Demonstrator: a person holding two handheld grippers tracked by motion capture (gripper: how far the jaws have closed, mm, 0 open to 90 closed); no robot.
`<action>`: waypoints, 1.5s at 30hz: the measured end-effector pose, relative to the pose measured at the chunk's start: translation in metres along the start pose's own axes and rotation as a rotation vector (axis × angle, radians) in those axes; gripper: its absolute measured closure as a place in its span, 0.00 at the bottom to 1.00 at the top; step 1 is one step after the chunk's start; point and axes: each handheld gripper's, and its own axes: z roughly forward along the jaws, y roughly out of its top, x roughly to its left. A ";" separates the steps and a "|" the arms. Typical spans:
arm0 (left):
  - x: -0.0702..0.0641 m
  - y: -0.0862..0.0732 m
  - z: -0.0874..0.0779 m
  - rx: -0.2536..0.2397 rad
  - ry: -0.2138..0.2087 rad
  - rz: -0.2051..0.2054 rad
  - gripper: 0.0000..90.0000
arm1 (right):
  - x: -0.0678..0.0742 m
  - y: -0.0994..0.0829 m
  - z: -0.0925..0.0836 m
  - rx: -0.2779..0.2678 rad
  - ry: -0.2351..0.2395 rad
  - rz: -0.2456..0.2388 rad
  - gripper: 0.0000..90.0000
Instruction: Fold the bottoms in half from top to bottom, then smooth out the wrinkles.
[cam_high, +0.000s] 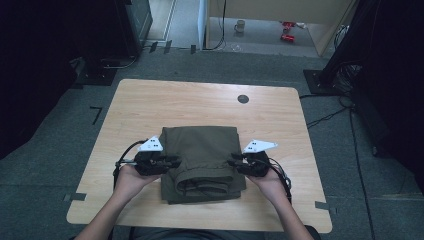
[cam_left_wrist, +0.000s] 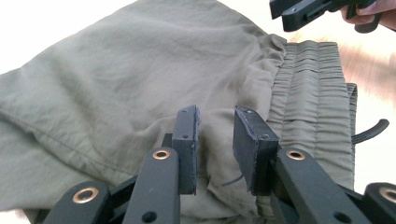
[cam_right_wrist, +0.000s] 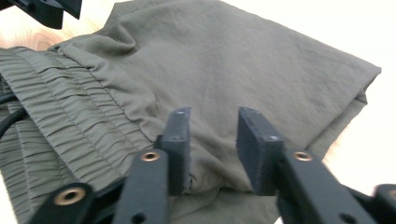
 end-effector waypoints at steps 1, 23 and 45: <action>-0.001 0.000 0.000 -0.001 0.002 0.003 0.77 | 0.001 0.000 0.001 -0.006 -0.003 -0.006 0.68; -0.036 0.001 0.019 0.009 -0.041 0.033 0.80 | 0.047 0.009 0.029 0.004 0.066 -0.038 0.76; -0.031 -0.021 0.047 0.075 -0.021 0.070 0.87 | 0.061 -0.009 0.058 0.054 -0.005 -0.163 0.68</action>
